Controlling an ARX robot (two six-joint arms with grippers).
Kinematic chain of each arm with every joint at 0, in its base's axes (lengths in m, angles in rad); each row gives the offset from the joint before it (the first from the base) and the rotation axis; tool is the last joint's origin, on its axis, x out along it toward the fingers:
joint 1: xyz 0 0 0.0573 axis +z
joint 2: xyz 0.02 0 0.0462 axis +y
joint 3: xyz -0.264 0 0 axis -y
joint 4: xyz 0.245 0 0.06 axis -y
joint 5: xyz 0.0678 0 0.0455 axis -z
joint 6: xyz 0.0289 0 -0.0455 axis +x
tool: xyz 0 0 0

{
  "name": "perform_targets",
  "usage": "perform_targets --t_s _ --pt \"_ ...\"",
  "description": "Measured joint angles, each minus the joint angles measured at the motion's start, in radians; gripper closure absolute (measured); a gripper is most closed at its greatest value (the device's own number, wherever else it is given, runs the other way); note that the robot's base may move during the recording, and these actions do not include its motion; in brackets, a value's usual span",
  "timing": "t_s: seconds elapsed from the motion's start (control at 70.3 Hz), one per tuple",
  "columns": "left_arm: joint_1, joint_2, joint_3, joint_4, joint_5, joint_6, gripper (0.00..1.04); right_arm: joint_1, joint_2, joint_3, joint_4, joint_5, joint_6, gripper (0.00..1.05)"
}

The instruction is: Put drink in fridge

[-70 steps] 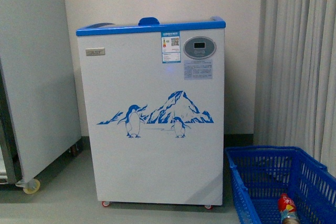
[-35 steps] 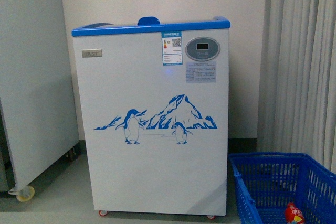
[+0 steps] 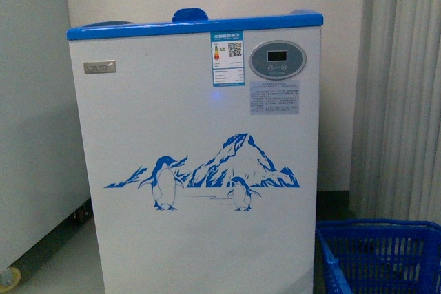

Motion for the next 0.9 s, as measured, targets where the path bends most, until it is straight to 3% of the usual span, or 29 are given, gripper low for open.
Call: perform_targets --t_s 0.896 --pt "0.0 0.0 0.0 0.0 0.0 0.0 0.08 0.0 0.0 0.0 0.0 0.003 0.0 0.08"
